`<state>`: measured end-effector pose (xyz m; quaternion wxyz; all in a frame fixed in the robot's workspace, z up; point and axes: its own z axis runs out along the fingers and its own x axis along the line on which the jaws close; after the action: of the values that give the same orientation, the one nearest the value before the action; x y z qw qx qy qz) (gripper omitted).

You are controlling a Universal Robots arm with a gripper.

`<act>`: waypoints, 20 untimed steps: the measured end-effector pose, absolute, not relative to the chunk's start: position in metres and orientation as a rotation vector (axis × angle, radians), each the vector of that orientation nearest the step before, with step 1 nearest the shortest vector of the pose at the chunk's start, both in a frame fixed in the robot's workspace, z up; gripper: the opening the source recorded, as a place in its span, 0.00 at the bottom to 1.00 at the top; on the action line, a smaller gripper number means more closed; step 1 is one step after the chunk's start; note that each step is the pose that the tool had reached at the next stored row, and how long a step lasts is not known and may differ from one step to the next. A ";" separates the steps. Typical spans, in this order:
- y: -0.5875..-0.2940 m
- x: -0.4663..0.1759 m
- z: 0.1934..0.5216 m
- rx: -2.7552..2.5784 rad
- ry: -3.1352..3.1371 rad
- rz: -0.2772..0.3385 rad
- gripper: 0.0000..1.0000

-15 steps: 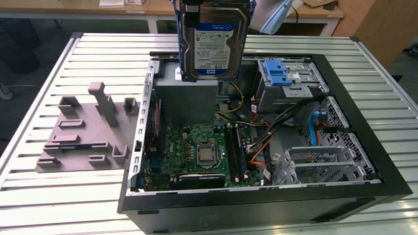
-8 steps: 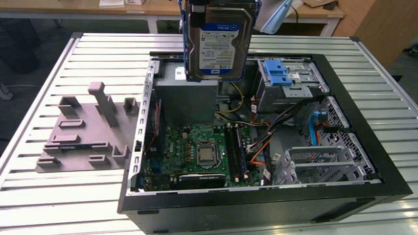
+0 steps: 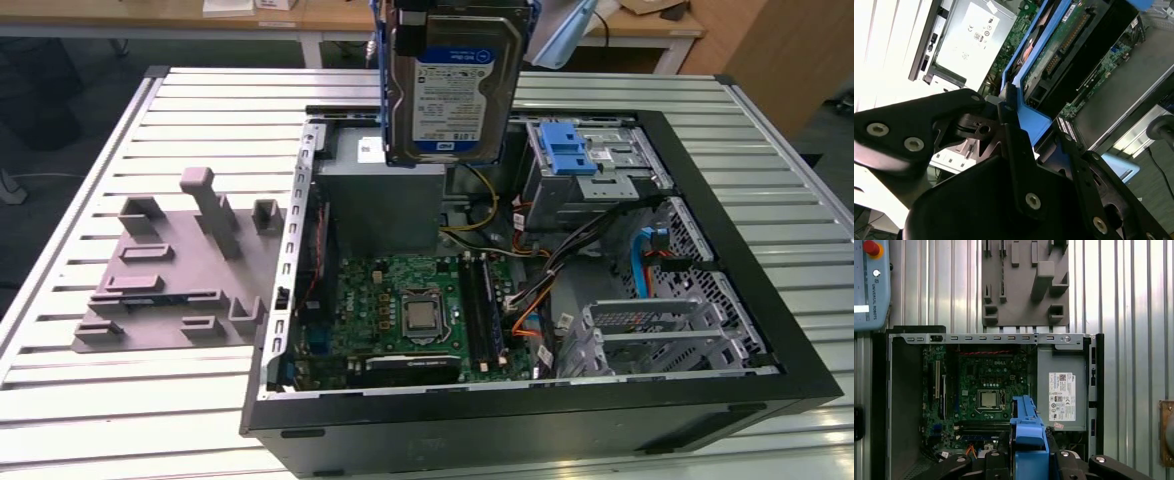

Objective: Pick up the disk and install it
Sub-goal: 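Pick up the disk, then insert the disk into the insertion slot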

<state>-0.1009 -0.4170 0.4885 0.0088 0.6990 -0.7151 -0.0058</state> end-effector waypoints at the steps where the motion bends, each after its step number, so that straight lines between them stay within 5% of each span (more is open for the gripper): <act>1: -0.417 -0.101 0.488 2.184 -2.234 -0.018 0.36; 20: -0.425 -0.101 0.488 2.184 -2.234 -0.018 0.36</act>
<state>-0.1008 -0.4255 0.4884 0.0089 0.6990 -0.7150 -0.0058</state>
